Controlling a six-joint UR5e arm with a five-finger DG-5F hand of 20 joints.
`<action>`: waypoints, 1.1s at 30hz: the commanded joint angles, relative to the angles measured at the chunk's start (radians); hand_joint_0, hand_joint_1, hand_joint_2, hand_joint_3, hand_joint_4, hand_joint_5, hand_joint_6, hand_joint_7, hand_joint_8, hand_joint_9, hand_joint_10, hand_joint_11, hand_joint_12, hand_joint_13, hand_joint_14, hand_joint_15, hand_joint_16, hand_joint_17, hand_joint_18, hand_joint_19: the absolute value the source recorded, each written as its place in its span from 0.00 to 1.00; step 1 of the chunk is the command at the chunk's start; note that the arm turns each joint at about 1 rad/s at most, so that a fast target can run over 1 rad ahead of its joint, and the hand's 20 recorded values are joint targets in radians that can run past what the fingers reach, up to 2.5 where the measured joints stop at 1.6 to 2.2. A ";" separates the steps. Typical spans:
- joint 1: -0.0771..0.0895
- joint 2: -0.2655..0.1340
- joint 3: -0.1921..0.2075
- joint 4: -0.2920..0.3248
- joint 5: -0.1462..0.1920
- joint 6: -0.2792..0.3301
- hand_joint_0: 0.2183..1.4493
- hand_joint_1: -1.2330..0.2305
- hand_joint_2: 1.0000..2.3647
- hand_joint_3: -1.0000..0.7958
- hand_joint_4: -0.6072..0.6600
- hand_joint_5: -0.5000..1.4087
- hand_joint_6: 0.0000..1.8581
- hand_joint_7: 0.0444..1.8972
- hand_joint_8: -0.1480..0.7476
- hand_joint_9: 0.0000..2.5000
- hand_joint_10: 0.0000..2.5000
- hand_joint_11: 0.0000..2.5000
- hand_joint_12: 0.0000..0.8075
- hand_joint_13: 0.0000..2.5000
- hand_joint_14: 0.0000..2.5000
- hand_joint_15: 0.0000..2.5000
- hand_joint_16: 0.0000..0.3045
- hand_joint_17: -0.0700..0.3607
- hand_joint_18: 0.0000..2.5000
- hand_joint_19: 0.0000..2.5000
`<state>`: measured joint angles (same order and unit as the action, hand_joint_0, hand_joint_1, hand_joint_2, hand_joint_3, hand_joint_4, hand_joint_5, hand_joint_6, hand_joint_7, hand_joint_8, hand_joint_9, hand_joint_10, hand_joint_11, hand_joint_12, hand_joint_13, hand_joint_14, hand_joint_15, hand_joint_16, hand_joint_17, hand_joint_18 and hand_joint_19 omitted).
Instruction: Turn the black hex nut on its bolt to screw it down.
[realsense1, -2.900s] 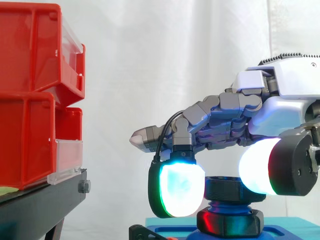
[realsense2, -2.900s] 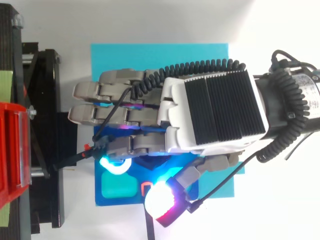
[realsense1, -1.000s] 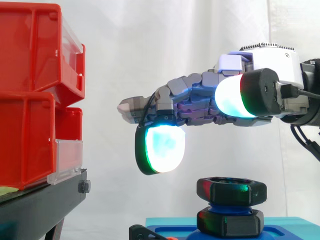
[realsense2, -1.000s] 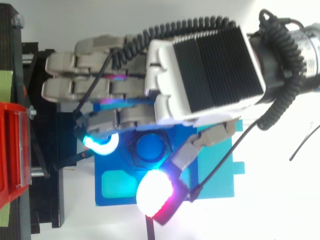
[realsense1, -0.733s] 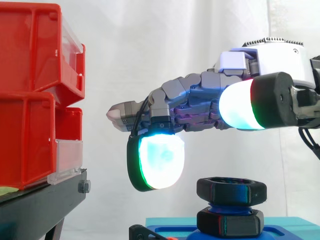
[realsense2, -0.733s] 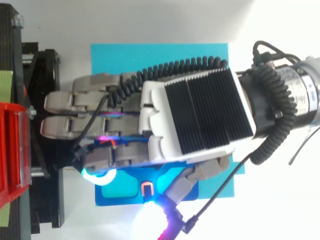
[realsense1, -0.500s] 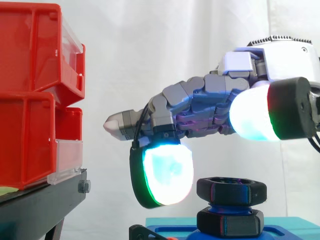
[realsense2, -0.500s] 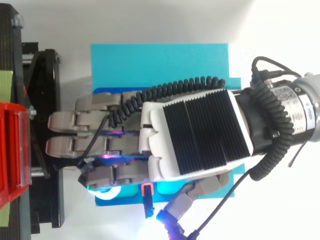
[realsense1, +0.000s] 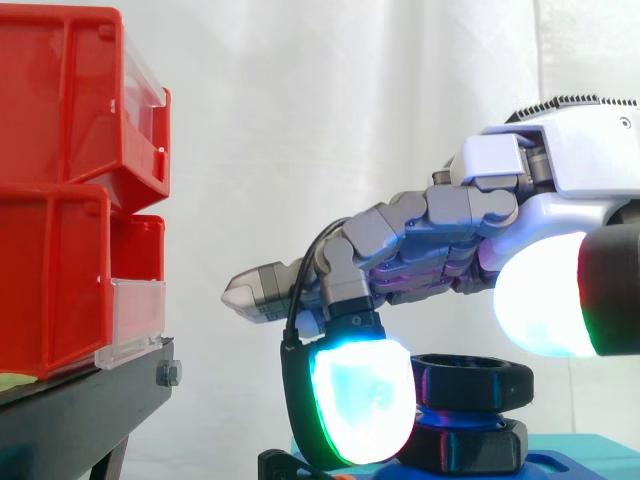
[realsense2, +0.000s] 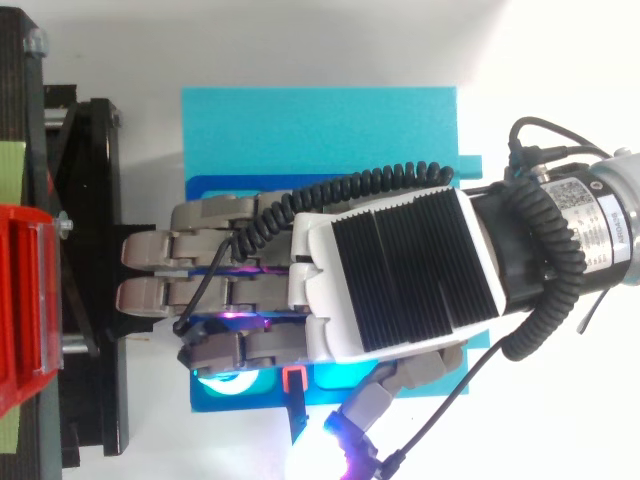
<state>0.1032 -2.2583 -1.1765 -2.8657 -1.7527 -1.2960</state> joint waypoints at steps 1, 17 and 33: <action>-0.004 0.000 0.000 -0.007 -0.010 -0.008 0.21 0.58 0.00 0.28 0.59 0.20 0.32 0.58 0.38 0.07 0.00 0.00 0.44 0.06 0.00 0.00 0.21 0.49 0.04 0.09; -0.033 0.000 0.000 0.002 -0.045 -0.014 0.21 0.58 0.00 0.28 0.61 0.16 0.40 0.44 0.38 0.07 0.00 0.00 0.44 0.08 0.00 0.00 0.21 0.49 0.06 0.09; -0.056 0.000 0.000 0.017 -0.077 -0.014 0.21 0.58 0.00 0.28 0.63 0.16 0.44 0.42 0.38 0.08 0.00 0.00 0.43 0.08 0.00 0.00 0.21 0.49 0.07 0.09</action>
<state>0.0532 -2.2583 -1.1759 -2.8530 -1.8168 -1.3089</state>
